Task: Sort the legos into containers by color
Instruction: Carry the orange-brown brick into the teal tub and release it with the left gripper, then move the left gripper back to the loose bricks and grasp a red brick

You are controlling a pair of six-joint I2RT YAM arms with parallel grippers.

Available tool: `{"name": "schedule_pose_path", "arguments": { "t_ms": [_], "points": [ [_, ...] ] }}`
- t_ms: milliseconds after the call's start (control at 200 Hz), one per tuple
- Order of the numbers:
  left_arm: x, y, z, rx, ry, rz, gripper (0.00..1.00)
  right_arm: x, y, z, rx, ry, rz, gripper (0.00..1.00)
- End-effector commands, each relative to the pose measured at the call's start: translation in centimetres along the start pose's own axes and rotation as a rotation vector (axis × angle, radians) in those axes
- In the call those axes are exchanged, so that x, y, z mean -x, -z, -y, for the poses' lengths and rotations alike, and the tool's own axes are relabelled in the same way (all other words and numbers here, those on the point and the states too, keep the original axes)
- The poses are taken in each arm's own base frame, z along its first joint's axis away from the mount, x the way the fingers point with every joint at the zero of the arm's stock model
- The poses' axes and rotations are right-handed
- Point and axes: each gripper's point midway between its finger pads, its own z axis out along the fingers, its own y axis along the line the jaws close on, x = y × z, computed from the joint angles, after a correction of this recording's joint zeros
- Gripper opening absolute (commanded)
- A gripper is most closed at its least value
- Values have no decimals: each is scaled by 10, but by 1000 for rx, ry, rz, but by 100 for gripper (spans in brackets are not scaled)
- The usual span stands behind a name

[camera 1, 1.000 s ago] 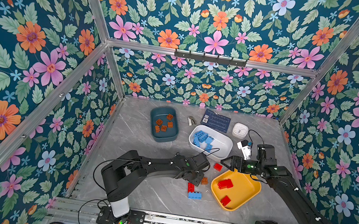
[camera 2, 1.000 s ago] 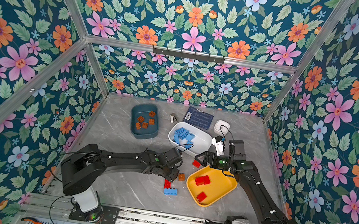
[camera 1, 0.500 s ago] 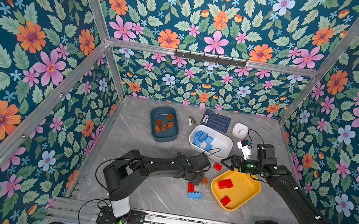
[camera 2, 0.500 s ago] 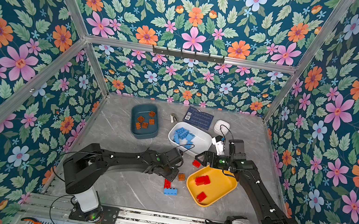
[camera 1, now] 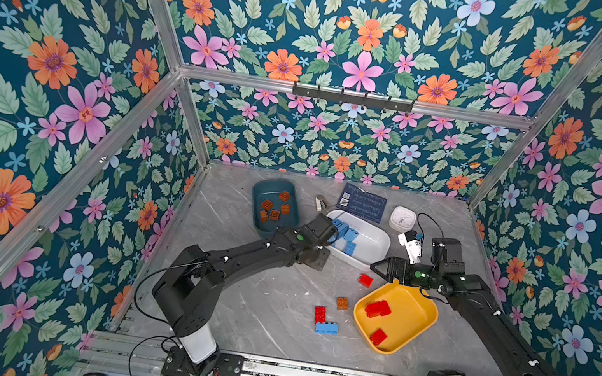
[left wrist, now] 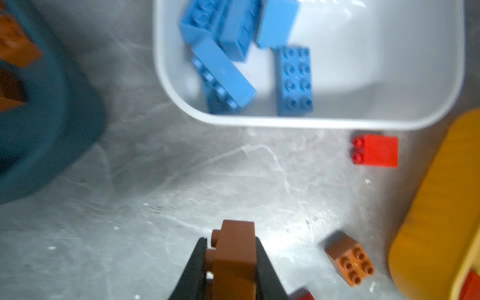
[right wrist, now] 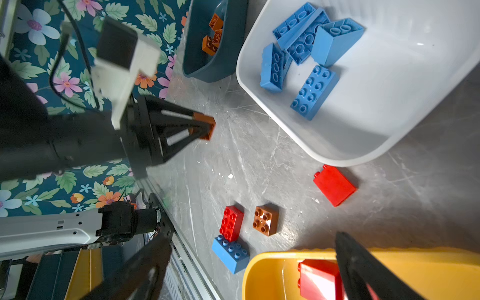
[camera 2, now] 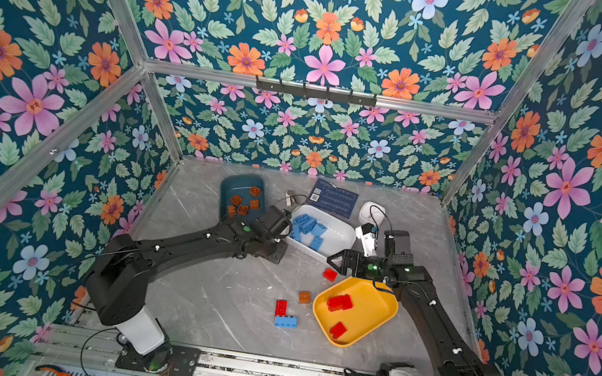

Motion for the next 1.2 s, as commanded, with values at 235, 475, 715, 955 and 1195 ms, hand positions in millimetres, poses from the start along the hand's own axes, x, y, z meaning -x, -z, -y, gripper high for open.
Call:
{"name": "schedule_pose_path", "arguments": {
  "t_ms": [235, 475, 715, 955, 1195],
  "points": [
    [84, -26, -108, 154, 76, 90, 20, 7, -2, -6, 34, -3, 14, 99],
    [76, -71, -157, 229, 127, 9, 20, 7, -5, -2, 33, -5, 5, 99],
    [56, -93, -166, 202, 156, -56, 30, 6, -8, 1, 29, -8, -2, 99],
    [58, -68, -160, 176, 158, -29, 66, 9, -8, -1, 33, -5, -2, 99],
    [51, -12, -117, 37, 181, 40, 73, 8, -6, -2, 29, 0, 0, 99]
  ]
}}
